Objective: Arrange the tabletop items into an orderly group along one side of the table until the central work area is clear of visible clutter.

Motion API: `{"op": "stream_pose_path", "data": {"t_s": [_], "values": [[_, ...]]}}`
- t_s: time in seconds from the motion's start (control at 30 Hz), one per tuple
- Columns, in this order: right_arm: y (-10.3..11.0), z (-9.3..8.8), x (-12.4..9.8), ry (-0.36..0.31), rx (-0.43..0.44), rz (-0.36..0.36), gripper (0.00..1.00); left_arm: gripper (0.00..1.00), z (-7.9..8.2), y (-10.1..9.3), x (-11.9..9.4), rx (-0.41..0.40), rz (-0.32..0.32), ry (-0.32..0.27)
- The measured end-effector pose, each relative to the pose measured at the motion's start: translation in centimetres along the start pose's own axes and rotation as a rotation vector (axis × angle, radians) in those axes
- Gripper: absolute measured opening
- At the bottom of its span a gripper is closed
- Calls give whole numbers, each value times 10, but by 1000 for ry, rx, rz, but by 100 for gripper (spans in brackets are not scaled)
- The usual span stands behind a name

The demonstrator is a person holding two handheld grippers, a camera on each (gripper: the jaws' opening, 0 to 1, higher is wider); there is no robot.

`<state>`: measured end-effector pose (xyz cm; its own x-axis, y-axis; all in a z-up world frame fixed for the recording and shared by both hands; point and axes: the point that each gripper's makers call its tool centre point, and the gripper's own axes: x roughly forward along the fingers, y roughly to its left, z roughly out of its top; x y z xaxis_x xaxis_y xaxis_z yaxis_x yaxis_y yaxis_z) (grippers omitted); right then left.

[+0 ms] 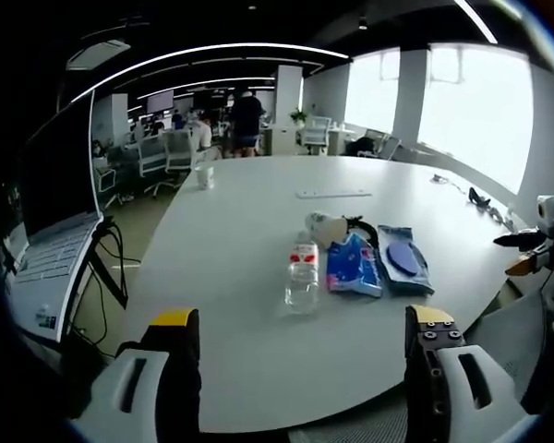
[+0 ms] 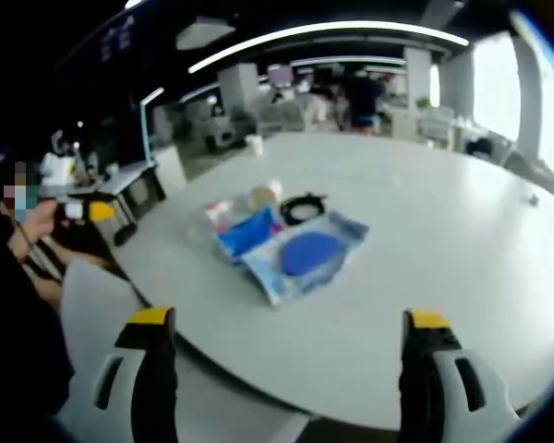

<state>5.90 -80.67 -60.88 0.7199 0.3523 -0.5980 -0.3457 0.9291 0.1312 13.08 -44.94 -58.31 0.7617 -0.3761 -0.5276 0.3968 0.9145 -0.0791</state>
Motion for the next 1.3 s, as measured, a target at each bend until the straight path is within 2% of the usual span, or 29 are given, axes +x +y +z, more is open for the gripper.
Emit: {"op": "stream_pose_path", "data": {"t_s": [0.67,1.03,1.3], "values": [[2,8,19,0,-4,27,100,89,5,-5,20,16,-23,8],[12,12,33,28,-46,66,100,87,11,-12,38,24,-50,18],[13,18,40,11,-47,73,100,86,13,-15,52,25,-66,29]]}}
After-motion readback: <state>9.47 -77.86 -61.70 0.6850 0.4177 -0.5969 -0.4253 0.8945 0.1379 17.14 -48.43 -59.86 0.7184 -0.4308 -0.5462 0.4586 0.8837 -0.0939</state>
